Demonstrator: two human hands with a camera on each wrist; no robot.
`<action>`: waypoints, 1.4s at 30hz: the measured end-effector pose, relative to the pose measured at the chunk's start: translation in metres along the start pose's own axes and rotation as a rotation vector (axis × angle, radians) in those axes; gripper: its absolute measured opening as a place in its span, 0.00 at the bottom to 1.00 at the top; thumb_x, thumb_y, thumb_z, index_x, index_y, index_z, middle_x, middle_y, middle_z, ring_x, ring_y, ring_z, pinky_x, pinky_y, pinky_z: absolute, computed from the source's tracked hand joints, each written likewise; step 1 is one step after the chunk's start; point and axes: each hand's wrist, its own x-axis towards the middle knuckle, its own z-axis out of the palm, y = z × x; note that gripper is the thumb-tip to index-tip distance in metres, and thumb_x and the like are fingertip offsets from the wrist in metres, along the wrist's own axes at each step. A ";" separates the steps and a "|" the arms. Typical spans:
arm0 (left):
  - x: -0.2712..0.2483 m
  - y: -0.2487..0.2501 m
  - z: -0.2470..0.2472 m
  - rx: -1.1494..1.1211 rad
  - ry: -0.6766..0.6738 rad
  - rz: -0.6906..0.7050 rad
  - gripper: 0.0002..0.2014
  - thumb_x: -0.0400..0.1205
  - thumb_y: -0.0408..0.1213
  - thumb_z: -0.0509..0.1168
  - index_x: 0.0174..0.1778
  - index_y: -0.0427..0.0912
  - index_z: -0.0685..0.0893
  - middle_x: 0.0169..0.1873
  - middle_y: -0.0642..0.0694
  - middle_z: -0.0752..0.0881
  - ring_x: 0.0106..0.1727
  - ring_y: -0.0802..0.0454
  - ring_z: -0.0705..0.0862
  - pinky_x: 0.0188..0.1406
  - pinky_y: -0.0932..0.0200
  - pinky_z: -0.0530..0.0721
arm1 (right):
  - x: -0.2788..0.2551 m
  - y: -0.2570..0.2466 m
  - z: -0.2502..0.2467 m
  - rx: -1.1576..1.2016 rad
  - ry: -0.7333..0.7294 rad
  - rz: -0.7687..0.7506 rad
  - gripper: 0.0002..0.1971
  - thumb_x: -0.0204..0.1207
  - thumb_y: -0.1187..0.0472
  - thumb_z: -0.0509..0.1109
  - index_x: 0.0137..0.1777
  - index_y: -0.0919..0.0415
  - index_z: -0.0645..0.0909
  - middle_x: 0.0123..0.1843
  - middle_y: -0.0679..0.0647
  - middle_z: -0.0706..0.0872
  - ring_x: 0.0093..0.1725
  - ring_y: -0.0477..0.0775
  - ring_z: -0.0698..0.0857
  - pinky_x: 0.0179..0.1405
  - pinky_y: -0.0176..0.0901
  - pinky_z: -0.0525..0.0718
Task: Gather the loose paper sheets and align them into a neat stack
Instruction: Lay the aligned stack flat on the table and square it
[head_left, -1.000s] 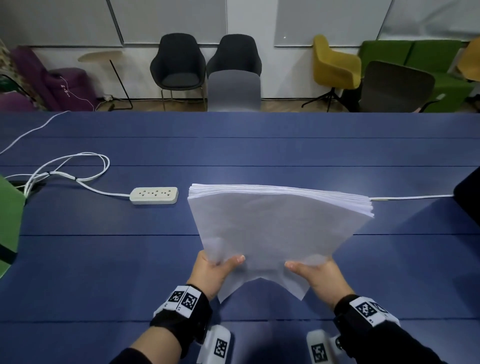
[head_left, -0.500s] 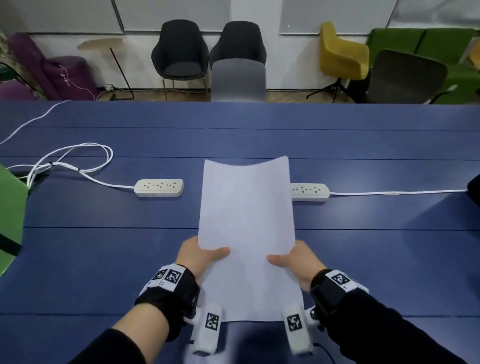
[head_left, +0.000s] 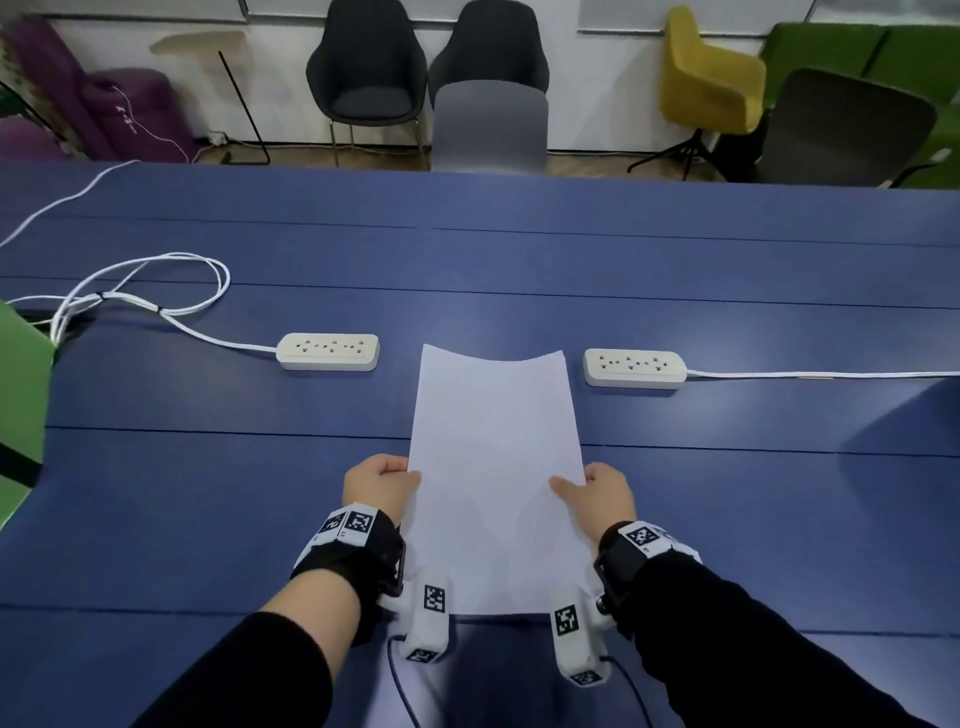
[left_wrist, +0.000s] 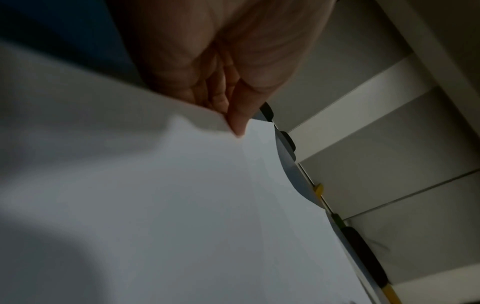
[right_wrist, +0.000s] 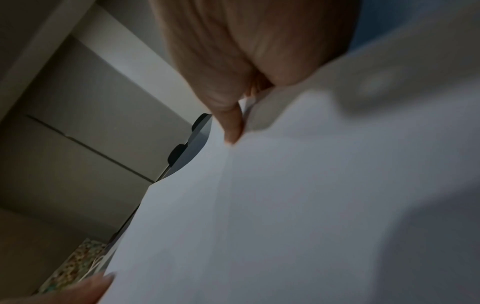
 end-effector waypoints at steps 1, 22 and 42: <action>0.000 -0.001 0.000 0.024 -0.004 0.001 0.07 0.71 0.29 0.71 0.34 0.47 0.86 0.39 0.42 0.90 0.43 0.40 0.88 0.50 0.51 0.87 | -0.001 0.000 -0.002 -0.049 0.046 -0.010 0.17 0.76 0.62 0.68 0.28 0.57 0.66 0.28 0.50 0.73 0.30 0.54 0.72 0.27 0.43 0.68; -0.009 0.015 -0.003 0.361 -0.022 0.036 0.07 0.73 0.33 0.72 0.31 0.46 0.83 0.37 0.47 0.86 0.42 0.46 0.83 0.43 0.60 0.78 | 0.002 -0.006 -0.033 -0.400 0.024 -0.114 0.07 0.74 0.67 0.70 0.35 0.59 0.81 0.40 0.57 0.85 0.44 0.59 0.86 0.50 0.44 0.85; -0.028 0.006 -0.026 0.160 -0.471 -0.146 0.13 0.80 0.21 0.61 0.47 0.44 0.82 0.38 0.47 0.81 0.41 0.50 0.82 0.39 0.55 0.84 | -0.014 0.005 -0.052 -0.337 -0.135 0.048 0.07 0.68 0.72 0.76 0.34 0.63 0.82 0.30 0.58 0.86 0.27 0.56 0.86 0.43 0.51 0.92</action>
